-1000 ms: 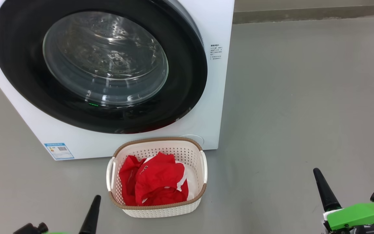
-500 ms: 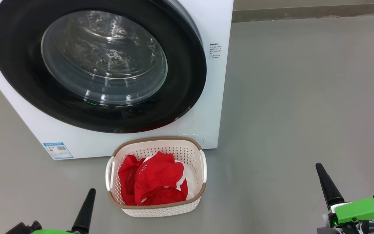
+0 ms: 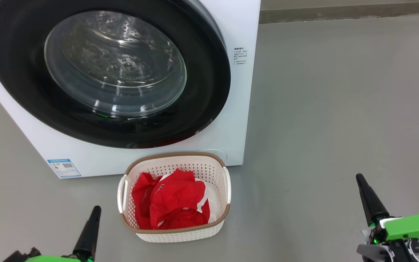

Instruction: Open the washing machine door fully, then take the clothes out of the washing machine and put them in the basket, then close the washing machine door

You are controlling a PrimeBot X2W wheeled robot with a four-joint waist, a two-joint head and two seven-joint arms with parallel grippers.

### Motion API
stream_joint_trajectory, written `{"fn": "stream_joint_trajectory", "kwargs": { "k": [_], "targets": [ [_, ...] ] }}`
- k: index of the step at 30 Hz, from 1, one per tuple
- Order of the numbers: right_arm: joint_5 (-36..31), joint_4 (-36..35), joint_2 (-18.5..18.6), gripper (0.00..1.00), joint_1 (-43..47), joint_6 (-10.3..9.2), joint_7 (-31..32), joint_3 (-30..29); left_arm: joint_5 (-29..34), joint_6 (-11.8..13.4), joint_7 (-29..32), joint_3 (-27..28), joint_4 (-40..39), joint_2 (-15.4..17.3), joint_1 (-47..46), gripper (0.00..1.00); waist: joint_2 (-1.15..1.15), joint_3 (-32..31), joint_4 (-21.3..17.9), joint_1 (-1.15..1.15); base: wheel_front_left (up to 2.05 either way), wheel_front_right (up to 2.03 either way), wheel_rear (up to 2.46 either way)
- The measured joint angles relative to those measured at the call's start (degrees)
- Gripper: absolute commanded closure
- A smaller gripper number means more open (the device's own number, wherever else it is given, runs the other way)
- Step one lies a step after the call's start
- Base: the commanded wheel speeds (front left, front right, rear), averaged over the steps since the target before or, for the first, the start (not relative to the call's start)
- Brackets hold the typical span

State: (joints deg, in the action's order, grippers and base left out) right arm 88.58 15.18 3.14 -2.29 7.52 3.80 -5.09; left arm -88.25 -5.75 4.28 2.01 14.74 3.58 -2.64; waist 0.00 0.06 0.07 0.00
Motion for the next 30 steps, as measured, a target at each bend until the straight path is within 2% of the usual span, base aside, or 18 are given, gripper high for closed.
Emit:
{"fn": "stream_joint_trajectory", "kwargs": {
  "k": [8,30],
  "targets": [
    [4.6,0.2,0.0,1.0,-0.6,-0.07,1.0,-0.6,-4.3,-1.0,1.0,1.3,0.3,-0.5,-1.2,1.0,0.0,0.1,-0.1,0.0,0.0,0.0,0.0],
    [4.7,0.2,0.0,1.0,-1.4,-0.07,1.4,-1.2,-4.6,-1.3,1.2,1.6,0.5,-0.7,-1.2,1.0,0.0,0.1,-0.1,0.0,0.0,0.0,0.0]
  ]
}}
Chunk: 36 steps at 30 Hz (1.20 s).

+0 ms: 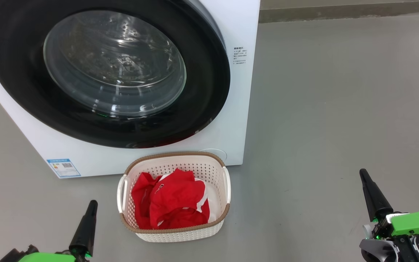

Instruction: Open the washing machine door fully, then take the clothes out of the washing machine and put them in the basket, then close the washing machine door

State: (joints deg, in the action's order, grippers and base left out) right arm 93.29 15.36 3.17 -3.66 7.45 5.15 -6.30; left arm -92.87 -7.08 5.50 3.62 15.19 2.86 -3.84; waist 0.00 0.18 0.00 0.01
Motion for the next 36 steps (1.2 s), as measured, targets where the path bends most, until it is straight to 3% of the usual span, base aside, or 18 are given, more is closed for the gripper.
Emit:
{"fn": "stream_joint_trajectory", "kwargs": {
  "k": [36],
  "targets": [
    [-0.1,0.0,-0.2,1.0,0.0,0.0,0.4,-0.4,0.0,0.0,0.3,0.4,0.0,-0.1,0.0,1.0,0.0,0.0,0.0,0.0,0.0,0.0,0.0]
  ]
}}
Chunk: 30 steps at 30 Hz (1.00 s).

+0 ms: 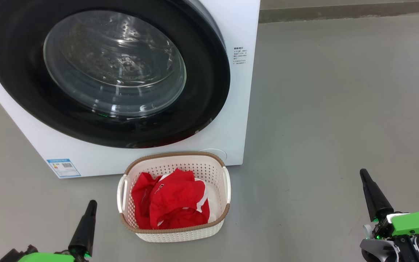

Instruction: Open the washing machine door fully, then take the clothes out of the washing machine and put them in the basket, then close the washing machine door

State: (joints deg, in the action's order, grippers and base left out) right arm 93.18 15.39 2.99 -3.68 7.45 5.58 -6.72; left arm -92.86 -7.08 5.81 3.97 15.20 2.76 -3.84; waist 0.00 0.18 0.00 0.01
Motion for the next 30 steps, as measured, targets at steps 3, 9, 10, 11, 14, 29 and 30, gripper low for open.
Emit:
{"fn": "stream_joint_trajectory", "kwargs": {
  "k": [3,9,10,11,14,29,30],
  "targets": [
    [0.0,0.0,0.0,1.0,0.0,0.0,0.0,0.0,0.0,0.0,0.1,0.0,0.0,0.0,0.0,1.0,0.0,0.0,0.0,0.0,0.0,0.0,0.0],
    [-0.1,0.0,0.0,1.0,0.0,0.0,0.0,-0.1,0.0,0.0,0.2,0.1,0.0,0.0,0.0,1.0,0.0,0.0,0.0,0.0,0.0,0.0,0.0],
    [-0.1,0.0,0.0,1.0,0.0,0.0,0.1,-0.1,0.0,0.0,0.2,0.1,0.0,0.0,0.0,1.0,0.0,0.0,0.0,0.0,0.0,0.0,0.0],
    [-0.1,0.0,-0.1,1.0,0.0,0.0,0.1,-0.1,0.0,0.0,0.2,0.1,0.0,0.0,0.0,1.0,0.0,0.0,0.0,0.0,0.0,0.0,0.0],
    [-0.1,0.0,-0.1,1.0,0.0,0.0,0.1,-0.1,0.0,0.0,0.2,0.1,0.0,0.0,0.0,1.0,0.0,0.0,0.0,0.0,0.0,0.0,0.0],
    [-0.1,0.0,-0.1,1.0,0.0,0.0,0.3,-0.2,0.0,0.0,0.2,0.2,0.0,-0.1,0.0,1.0,0.0,0.0,0.0,-0.01,0.0,0.0,0.0],
    [-0.1,0.0,-0.1,1.0,0.0,0.0,0.3,-0.2,0.0,0.0,0.2,0.2,0.0,-0.1,0.0,1.0,0.0,0.0,0.0,-0.01,0.0,0.0,0.0]
  ]
}}
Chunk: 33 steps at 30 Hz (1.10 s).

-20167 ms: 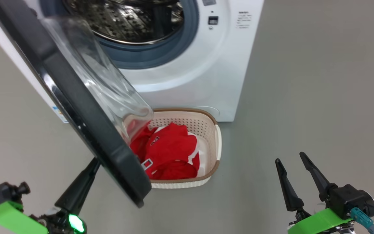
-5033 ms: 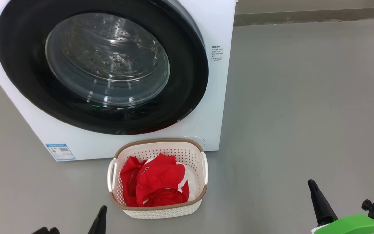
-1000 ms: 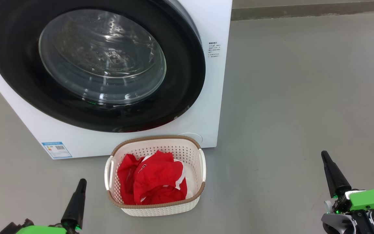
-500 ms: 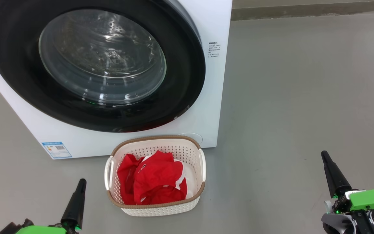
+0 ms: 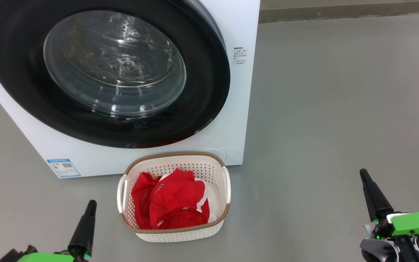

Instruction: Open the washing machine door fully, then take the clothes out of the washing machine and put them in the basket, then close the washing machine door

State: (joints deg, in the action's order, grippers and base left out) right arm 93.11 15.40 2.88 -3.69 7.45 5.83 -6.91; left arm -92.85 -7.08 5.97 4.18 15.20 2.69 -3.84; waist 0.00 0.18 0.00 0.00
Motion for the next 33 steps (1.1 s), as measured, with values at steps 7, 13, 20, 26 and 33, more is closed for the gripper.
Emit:
{"fn": "stream_joint_trajectory", "kwargs": {
  "k": [7,13,20,26,33],
  "targets": [
    [0.0,0.0,0.0,1.0,0.0,0.0,0.0,-0.1,0.0,0.0,0.0,0.0,0.0,-0.1,0.0,1.0,0.0,0.0,0.0,0.0,0.0,0.0,0.0],
    [-0.2,0.0,-0.1,1.0,0.0,0.0,0.0,-0.1,0.0,0.0,0.1,0.1,0.0,-0.1,0.0,1.0,0.0,0.0,0.0,0.0,0.0,0.0,0.0],
    [-0.3,0.0,-0.1,1.0,0.0,0.0,0.2,-0.1,0.0,0.0,0.1,0.1,0.0,-0.1,0.0,1.0,0.0,0.0,0.0,0.0,0.0,0.0,0.0],
    [-0.3,0.0,-0.2,1.0,0.0,0.0,0.2,-0.2,0.0,0.0,0.1,0.1,0.0,-0.1,0.0,1.0,0.0,0.0,0.0,0.0,0.0,0.0,0.0],
    [-0.3,0.0,-0.2,1.0,0.0,0.0,0.2,-0.2,0.0,0.0,0.1,0.2,0.0,-0.2,0.0,1.0,0.0,0.0,0.0,0.0,0.0,0.0,0.0]
  ]
}}
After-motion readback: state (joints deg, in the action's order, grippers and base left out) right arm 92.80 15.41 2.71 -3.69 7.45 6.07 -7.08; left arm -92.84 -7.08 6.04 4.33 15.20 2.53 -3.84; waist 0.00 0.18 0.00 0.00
